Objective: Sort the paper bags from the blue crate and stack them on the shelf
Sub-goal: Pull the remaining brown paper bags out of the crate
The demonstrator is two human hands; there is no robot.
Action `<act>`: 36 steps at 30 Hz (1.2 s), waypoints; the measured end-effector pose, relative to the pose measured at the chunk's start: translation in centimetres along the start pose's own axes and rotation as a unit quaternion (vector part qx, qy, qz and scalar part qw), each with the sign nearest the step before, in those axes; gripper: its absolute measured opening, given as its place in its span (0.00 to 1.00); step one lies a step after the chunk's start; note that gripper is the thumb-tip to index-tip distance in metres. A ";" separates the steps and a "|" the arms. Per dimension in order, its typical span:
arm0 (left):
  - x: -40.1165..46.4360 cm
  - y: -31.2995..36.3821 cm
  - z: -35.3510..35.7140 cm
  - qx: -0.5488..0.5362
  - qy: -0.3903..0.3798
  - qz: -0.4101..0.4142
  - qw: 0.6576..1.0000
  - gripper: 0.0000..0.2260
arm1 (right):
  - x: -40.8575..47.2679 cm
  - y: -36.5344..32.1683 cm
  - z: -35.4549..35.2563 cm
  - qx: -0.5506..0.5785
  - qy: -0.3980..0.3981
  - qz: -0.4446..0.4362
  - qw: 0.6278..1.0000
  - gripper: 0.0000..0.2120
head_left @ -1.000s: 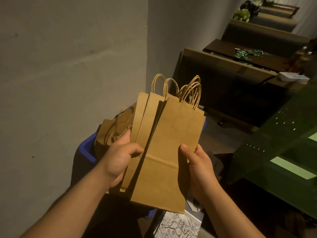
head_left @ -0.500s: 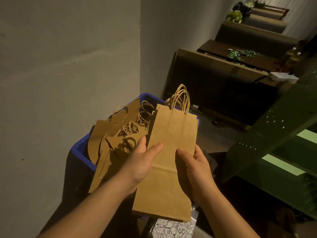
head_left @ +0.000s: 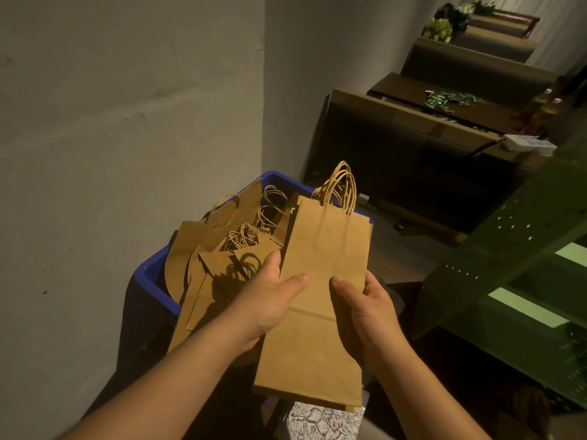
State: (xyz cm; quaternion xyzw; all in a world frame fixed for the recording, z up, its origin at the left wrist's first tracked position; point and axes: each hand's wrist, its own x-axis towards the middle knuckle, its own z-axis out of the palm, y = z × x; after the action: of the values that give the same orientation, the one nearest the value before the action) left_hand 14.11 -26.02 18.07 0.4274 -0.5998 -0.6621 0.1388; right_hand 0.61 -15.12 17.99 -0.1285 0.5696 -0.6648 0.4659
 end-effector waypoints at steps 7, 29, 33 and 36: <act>1.5 -0.1 -3.4 0.036 0.046 0.006 0.998 0.18 | 0.6 0.5 0.3 -0.009 0.037 0.000 0.999 0.11; 5.5 -2.5 -11.3 0.495 0.074 -0.179 0.847 0.13 | 0.9 1.5 1.1 -0.070 0.059 0.006 0.996 0.07; 5.0 -2.4 -11.2 0.457 0.071 -0.168 0.870 0.17 | 1.1 1.6 1.0 -0.059 0.062 0.013 0.996 0.08; 5.0 -2.1 -11.5 0.422 0.066 -0.171 0.888 0.14 | 1.3 1.8 1.2 -0.066 0.067 0.018 0.995 0.10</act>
State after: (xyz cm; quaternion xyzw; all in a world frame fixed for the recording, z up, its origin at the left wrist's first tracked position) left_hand 20.20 -36.74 15.07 0.5844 -0.7297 -0.3301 -0.1304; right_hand 1.59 -16.73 16.36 -0.1038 0.6447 -0.6240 0.4292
